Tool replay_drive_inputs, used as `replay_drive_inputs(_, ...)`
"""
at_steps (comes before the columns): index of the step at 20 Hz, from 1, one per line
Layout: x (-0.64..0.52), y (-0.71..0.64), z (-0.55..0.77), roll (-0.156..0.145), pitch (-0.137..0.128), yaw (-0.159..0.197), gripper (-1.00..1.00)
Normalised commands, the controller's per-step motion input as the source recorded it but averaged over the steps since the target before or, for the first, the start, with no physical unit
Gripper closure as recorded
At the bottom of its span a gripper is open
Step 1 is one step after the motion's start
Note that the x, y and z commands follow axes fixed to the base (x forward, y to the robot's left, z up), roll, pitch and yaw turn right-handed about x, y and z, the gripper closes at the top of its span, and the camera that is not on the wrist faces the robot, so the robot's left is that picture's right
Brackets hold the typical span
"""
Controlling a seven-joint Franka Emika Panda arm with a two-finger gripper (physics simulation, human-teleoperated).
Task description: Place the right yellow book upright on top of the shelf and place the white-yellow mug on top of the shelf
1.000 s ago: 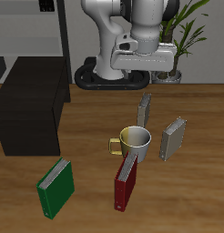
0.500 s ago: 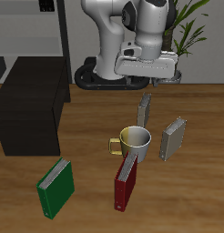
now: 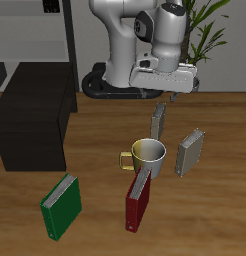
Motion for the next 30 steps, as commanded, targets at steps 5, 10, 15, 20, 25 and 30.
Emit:
replay_drive_inputs(5,0.17,0.02,-0.32,0.021,0.076,0.004,-1.00)
replay_drive_inputs(10,0.13,-0.02,-0.20,0.011,0.066,-0.016,-1.00)
replay_drive_inputs(15,0.14,-0.07,-0.28,0.048,0.122,-0.047,1.00)
replay_drive_inputs(20,0.10,-0.08,-0.21,0.010,0.063,-0.026,1.00)
replay_drive_inputs(25,-0.06,-0.07,0.13,0.001,-0.005,0.013,1.00)
replay_drive_inputs(30,-0.10,-0.20,0.31,0.004,0.003,0.029,1.00)
